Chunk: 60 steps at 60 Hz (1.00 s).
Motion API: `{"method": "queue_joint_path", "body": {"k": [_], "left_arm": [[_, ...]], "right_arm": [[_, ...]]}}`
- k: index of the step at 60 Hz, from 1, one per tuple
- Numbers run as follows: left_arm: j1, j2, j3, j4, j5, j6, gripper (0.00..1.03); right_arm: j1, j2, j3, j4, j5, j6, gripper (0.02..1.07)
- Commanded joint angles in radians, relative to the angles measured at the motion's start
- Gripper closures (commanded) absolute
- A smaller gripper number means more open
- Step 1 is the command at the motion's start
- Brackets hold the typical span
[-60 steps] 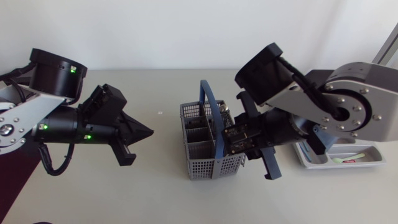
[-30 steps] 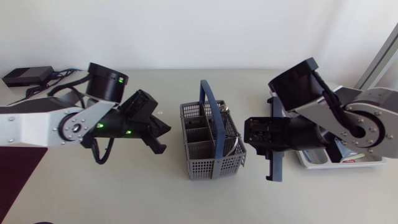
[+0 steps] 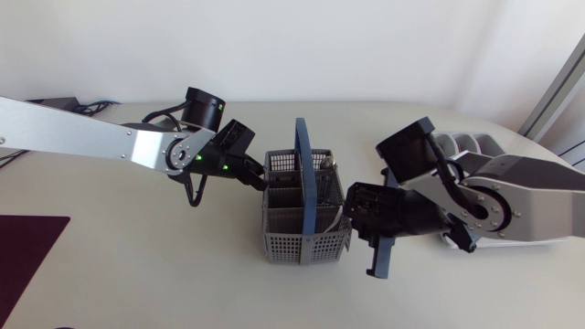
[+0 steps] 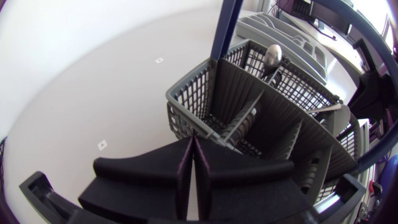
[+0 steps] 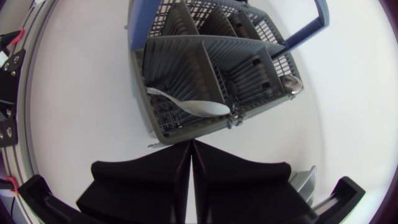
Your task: Sort the cutlery from the basket into the organizer compartments.
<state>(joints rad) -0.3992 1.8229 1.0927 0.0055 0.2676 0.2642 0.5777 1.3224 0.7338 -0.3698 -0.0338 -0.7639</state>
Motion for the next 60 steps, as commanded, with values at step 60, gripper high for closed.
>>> {"method": "queue_joint_path", "body": {"k": [60], "left_arm": [[0.077,-0.450,-0.257,-0.164,0.068,0.211,1.00]], "right_arm": [[-0.291,-0.055,0.078,0.066,-0.189,0.265,1.02]]}}
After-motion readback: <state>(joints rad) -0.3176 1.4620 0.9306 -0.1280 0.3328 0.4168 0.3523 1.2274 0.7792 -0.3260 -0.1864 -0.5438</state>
